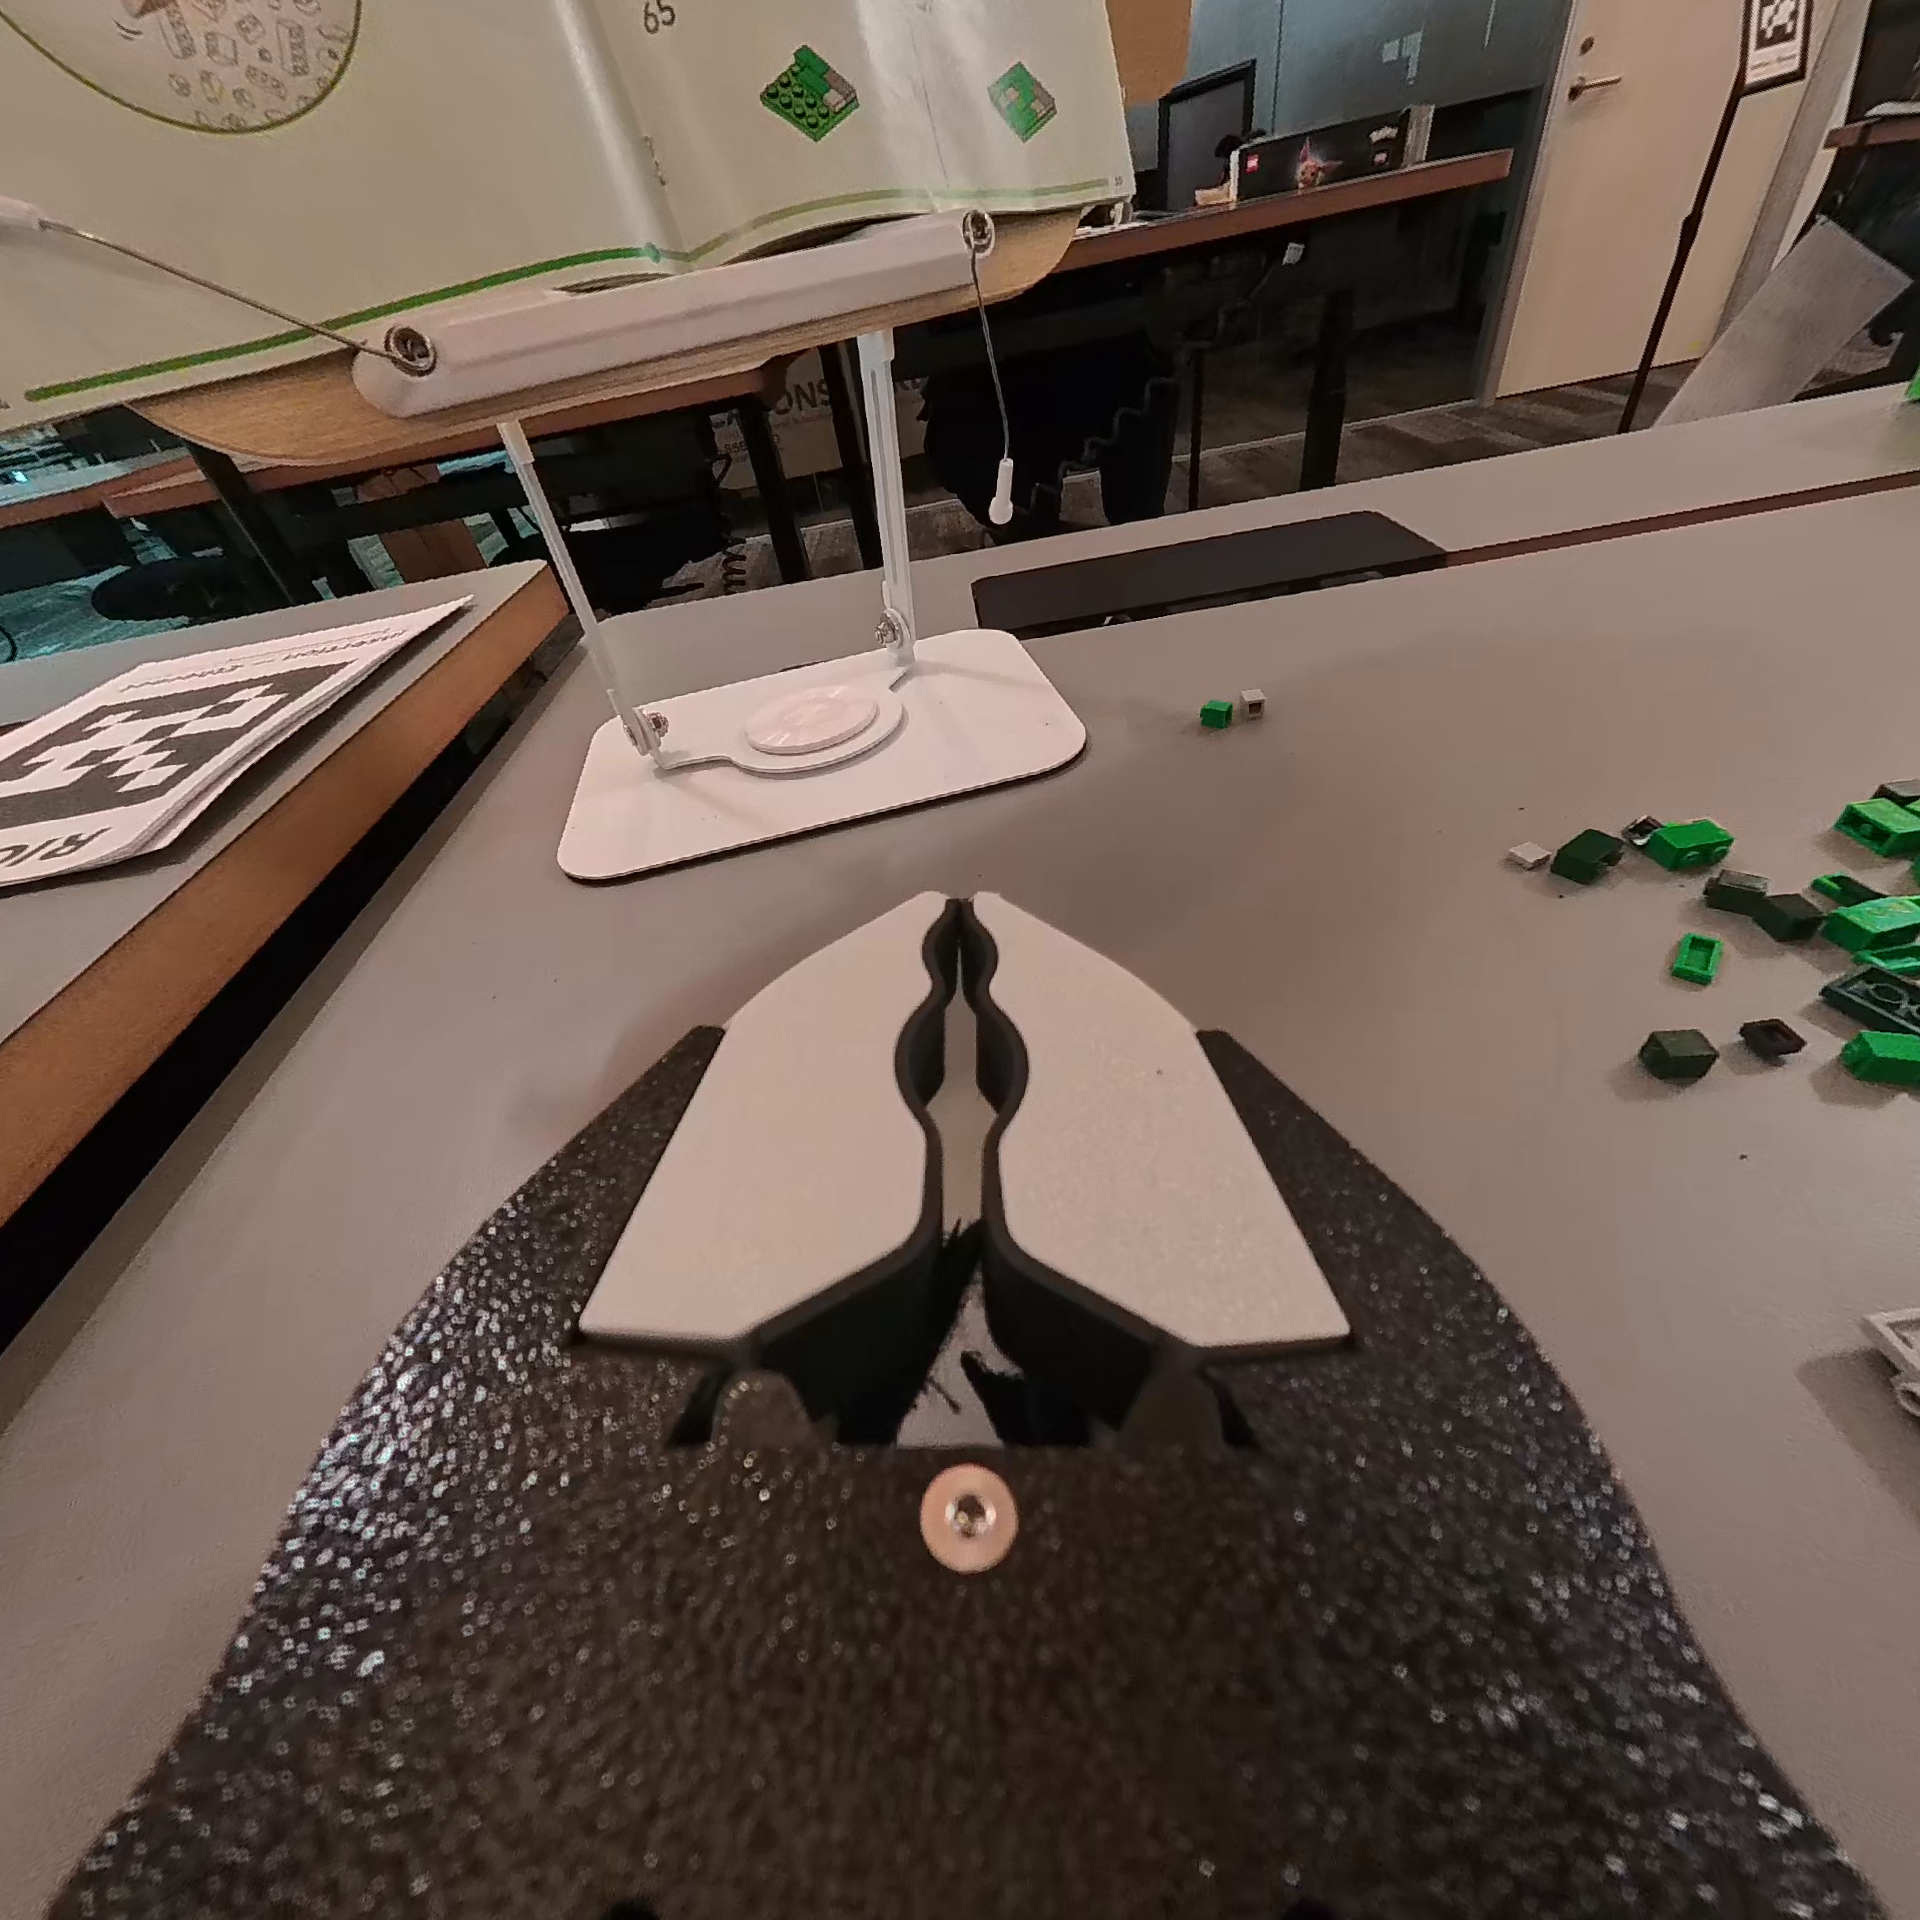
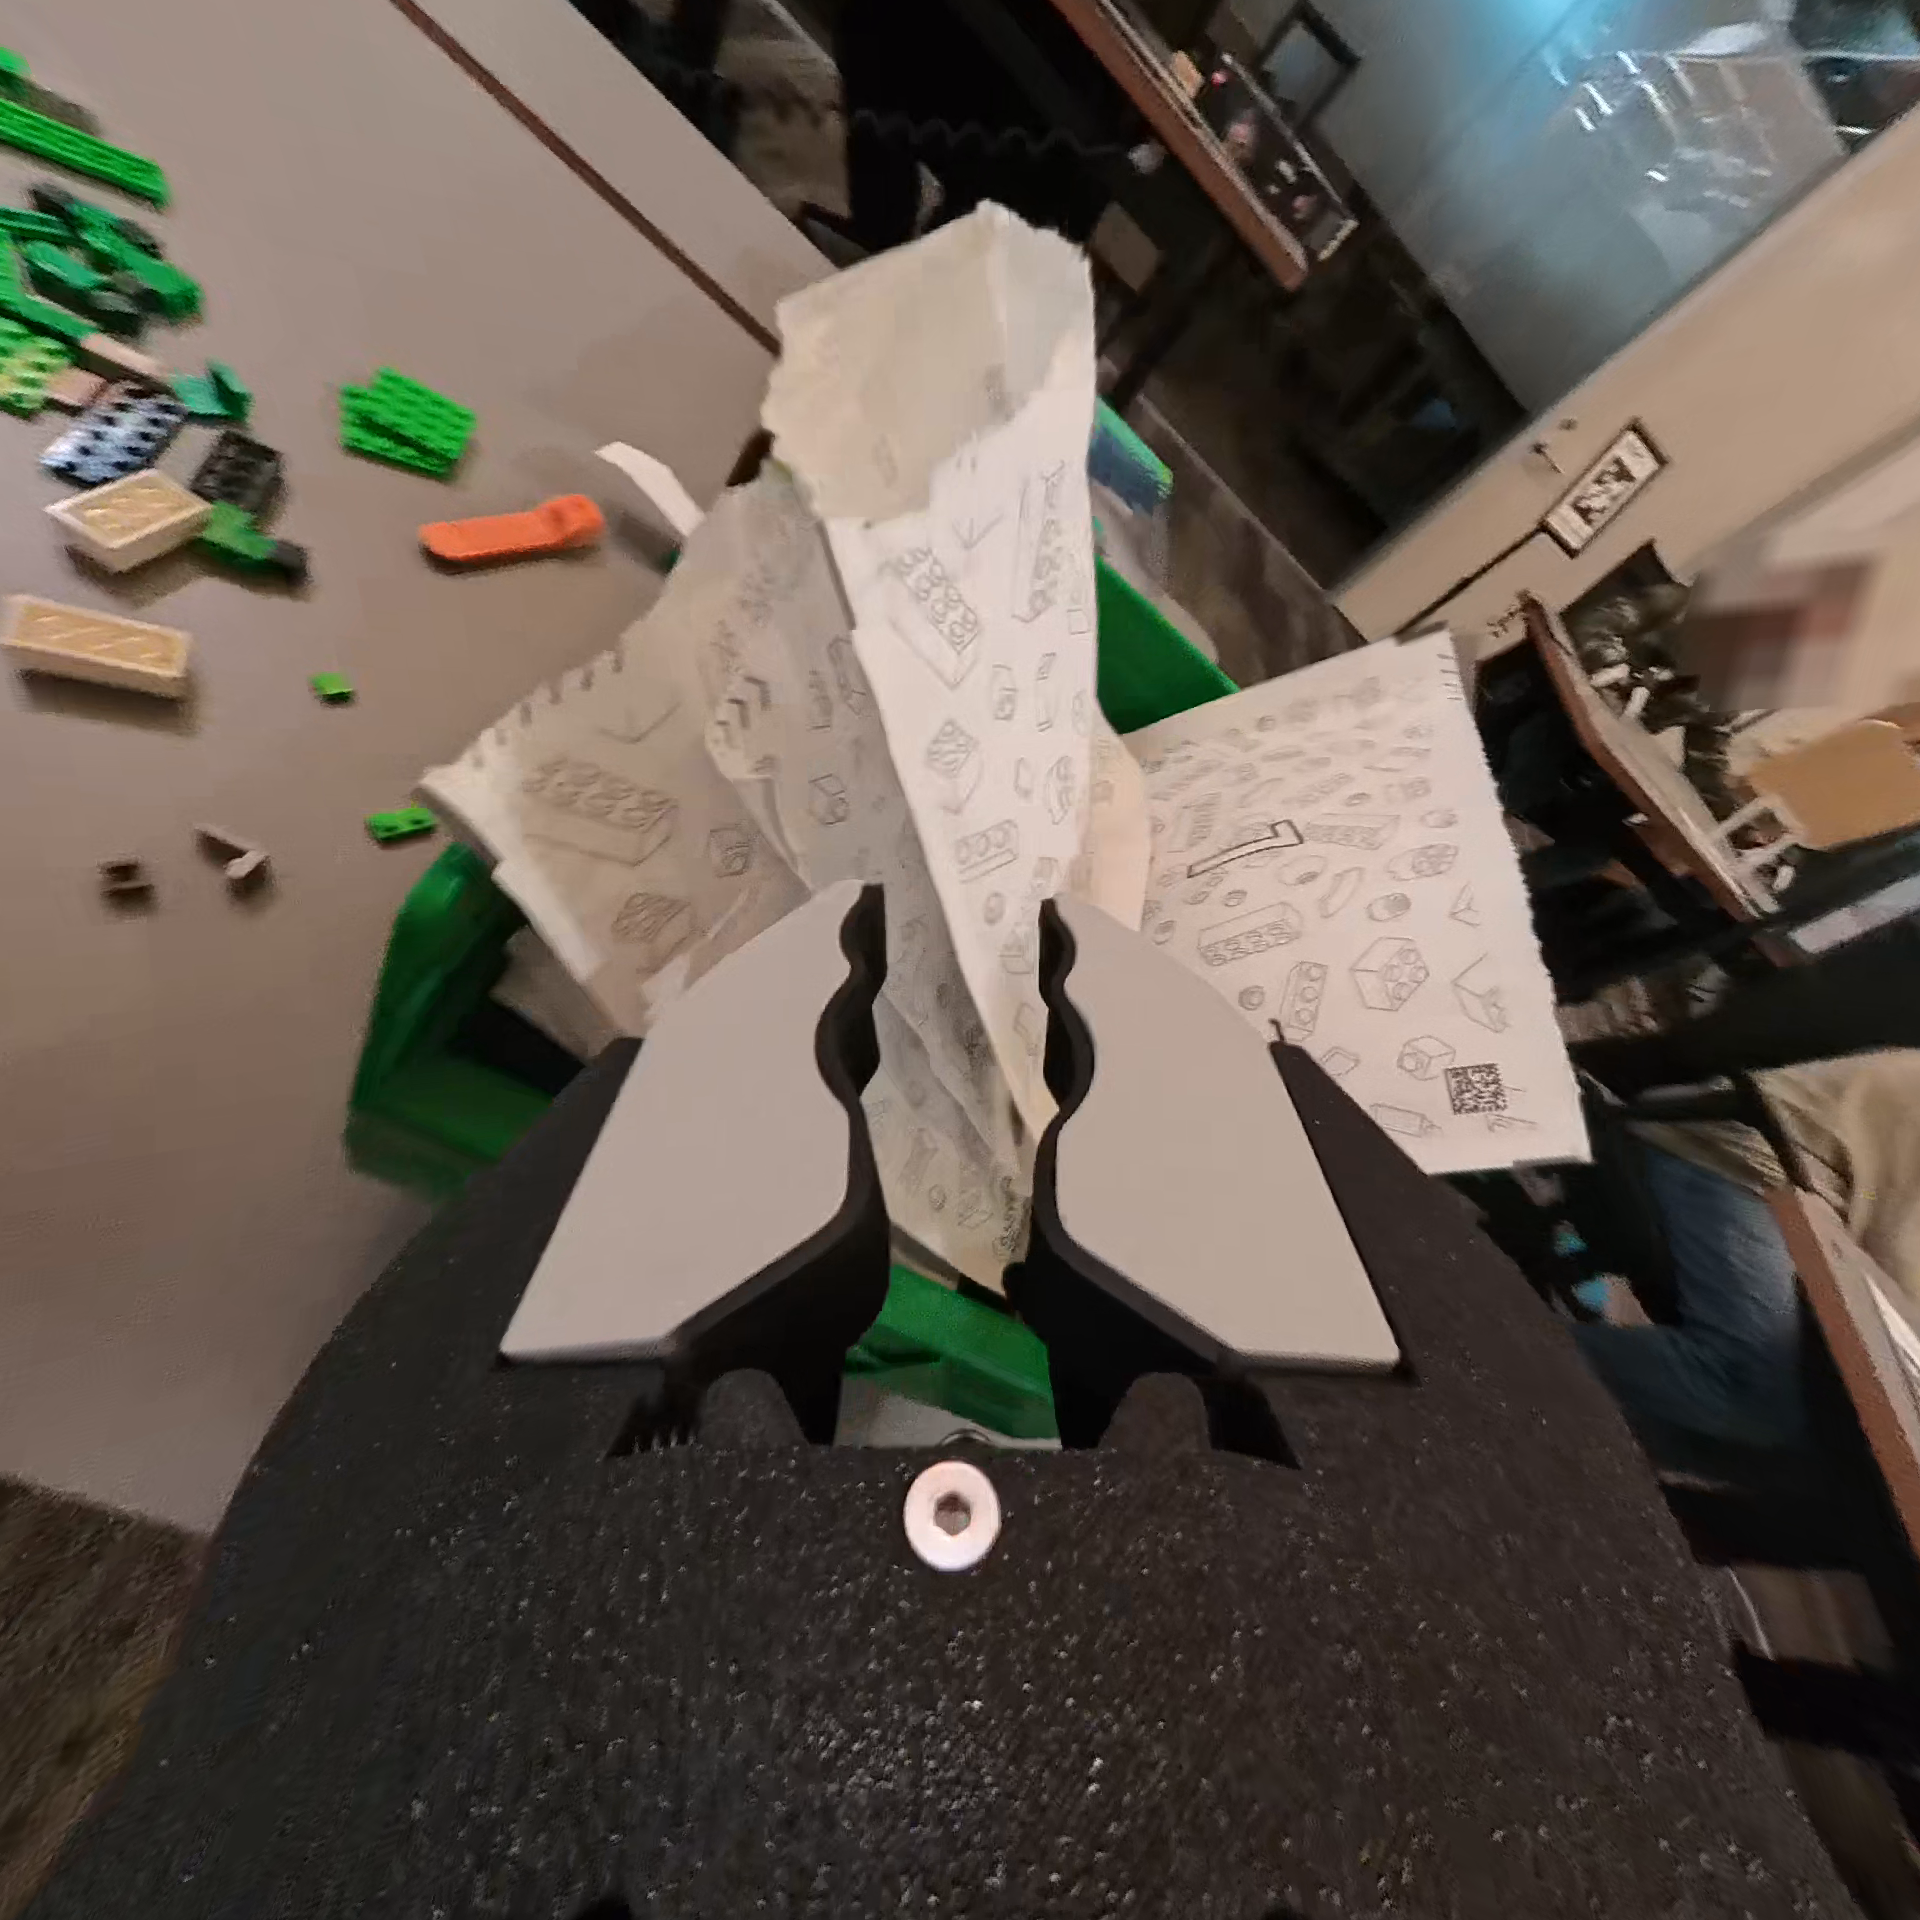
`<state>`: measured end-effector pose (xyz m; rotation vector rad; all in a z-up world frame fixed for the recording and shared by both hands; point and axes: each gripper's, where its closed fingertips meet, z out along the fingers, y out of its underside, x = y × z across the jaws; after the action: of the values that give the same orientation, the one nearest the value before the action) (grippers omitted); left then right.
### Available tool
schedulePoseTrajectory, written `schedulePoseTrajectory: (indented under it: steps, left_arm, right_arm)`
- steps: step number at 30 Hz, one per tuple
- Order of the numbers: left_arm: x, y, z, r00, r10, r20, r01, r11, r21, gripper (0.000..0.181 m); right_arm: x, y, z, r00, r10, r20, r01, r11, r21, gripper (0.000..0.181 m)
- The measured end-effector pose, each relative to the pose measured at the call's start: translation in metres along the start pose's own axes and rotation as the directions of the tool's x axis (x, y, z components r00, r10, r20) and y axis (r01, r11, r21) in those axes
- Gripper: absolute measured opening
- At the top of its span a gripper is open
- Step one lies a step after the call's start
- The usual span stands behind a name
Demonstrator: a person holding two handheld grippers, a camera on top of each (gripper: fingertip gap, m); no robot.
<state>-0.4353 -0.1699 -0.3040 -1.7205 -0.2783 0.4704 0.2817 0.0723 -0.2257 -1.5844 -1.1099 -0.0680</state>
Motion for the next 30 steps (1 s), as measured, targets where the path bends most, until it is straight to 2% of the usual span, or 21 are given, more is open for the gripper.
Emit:
schedulePoseTrajectory:
  steps: [3,5,9,14,16,18,21,26,30]
  left_arm:
    - [0.000,0.000,0.000,1.000,0.001,0.000,-0.001,1.000,-0.002,0.000]
    - [0.000,0.000,0.000,1.000,0.003,0.000,-0.003,1.000,-0.003,0.000]
    - [0.000,0.000,0.000,1.000,0.005,0.000,-0.005,1.000,-0.004,0.000]
    - [0.001,0.000,0.000,1.000,0.007,0.001,-0.007,1.000,-0.004,0.000]
    - [0.001,0.000,0.000,1.000,0.007,0.000,-0.007,1.000,-0.004,0.000]
    - [0.001,0.000,0.000,1.000,0.007,0.000,-0.007,1.000,-0.005,0.000]
    - [0.001,0.000,0.000,1.000,0.008,0.000,-0.008,1.000,-0.006,0.000]
    - [0.001,0.001,0.000,1.000,0.009,0.001,-0.009,1.000,-0.007,0.000]
    - [0.001,0.001,0.001,1.000,0.009,0.002,-0.009,1.000,-0.007,0.000]
  right_arm:
    - [-0.017,0.001,-0.014,0.993,-0.025,0.113,0.021,0.999,0.031,0.028]
    - [-0.031,0.008,-0.020,0.981,-0.067,0.182,0.068,0.998,-0.002,0.031]
    - [-0.043,0.026,-0.015,0.965,-0.167,0.201,0.192,0.975,-0.114,0.036]
    - [-0.043,0.032,0.002,0.953,-0.244,0.179,0.273,0.948,-0.163,0.035]
    - [-0.035,0.036,0.009,0.957,-0.257,0.136,0.281,0.937,-0.207,0.023]
    - [-0.012,0.032,0.012,0.973,-0.231,-0.008,0.224,0.948,-0.228,0.001]
    - [0.007,0.028,0.015,0.989,-0.099,-0.112,0.075,0.976,-0.203,0.000]
    - [0.024,0.028,0.016,0.968,-0.003,-0.249,-0.043,0.982,-0.182,0.000]
    - [0.023,0.029,0.017,0.971,0.057,-0.233,-0.095,0.984,-0.152,0.001]
